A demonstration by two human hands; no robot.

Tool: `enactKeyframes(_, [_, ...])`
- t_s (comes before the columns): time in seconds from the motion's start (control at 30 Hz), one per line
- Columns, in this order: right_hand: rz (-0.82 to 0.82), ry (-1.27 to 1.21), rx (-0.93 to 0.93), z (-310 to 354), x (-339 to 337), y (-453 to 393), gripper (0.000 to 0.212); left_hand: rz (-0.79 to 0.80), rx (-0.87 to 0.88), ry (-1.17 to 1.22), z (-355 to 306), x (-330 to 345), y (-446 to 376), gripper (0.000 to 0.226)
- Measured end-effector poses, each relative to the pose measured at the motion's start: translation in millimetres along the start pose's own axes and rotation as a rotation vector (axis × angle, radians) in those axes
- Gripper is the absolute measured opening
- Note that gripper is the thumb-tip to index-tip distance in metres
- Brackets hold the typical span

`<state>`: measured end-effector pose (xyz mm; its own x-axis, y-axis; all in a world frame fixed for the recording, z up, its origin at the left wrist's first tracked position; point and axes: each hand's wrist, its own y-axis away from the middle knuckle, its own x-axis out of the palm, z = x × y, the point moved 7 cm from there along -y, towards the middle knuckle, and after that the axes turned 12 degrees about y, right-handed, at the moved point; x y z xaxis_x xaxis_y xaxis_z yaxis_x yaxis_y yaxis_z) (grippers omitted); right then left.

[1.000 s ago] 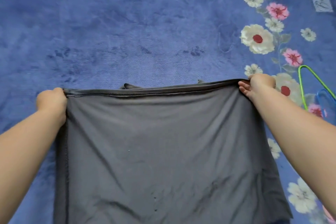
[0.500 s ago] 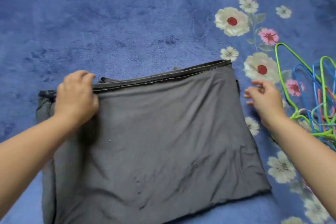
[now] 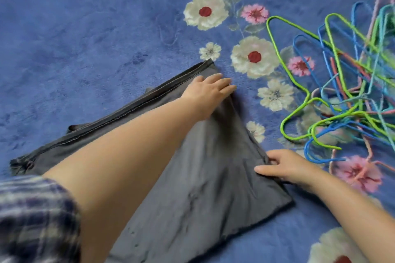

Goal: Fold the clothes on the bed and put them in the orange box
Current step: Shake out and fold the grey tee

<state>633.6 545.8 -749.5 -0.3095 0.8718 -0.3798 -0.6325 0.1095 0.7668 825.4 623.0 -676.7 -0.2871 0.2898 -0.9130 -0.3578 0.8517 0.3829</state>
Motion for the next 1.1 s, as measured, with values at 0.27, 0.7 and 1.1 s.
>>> enactKeyframes(0.27, [0.387, -0.301, -0.047, 0.5, 23.0, 11.1, 0.067, 0.216, -0.013, -0.283, -25.7, 6.3, -33.4, 0.048])
enactKeyframes(0.7, [0.438, -0.392, -0.301, 47.0, 27.2, 56.2, 0.012, 0.017, -0.264, 0.034, 28.0, -31.3, 36.9, 0.043])
enactKeyframes(1.1, [0.638, -0.044, -0.436, 192.4, 159.0, 97.6, 0.030, -0.249, -0.352, 0.398, 121.7, -21.9, 226.2, 0.044])
